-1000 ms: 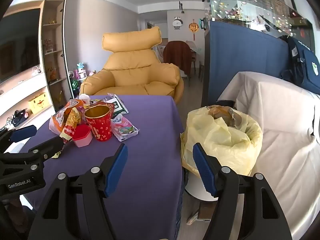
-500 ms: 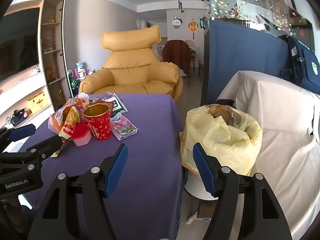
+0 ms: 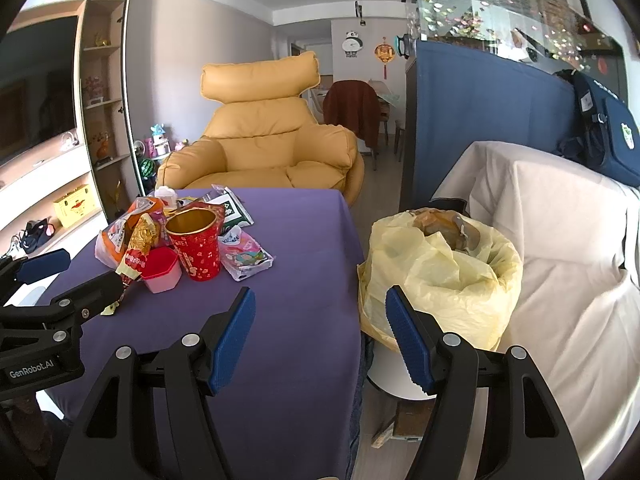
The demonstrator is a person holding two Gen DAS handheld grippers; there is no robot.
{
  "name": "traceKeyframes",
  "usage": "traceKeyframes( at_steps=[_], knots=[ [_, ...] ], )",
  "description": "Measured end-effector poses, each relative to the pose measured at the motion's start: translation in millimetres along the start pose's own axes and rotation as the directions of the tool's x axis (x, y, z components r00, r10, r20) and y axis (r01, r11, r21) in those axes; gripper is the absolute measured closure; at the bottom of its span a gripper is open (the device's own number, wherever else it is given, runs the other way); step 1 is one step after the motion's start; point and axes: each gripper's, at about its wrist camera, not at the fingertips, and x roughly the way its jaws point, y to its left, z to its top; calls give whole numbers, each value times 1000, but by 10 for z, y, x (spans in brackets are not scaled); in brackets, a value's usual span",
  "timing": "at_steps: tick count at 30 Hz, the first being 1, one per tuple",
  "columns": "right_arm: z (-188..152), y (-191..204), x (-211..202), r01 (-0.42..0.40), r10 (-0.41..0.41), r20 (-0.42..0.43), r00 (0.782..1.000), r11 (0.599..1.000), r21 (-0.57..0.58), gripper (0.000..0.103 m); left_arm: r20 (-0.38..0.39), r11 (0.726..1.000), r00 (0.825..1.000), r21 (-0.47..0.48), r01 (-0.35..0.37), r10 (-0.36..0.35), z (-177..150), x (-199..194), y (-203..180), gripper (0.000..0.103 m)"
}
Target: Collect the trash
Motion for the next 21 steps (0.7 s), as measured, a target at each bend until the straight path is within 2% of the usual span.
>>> traceKeyframes(
  at_steps=[21],
  knots=[
    [9, -30, -10, 0, 0, -2, 1000, 1000, 9, 39, -1, 1000, 1000, -1, 0, 0, -7, 1, -10, 20]
  ],
)
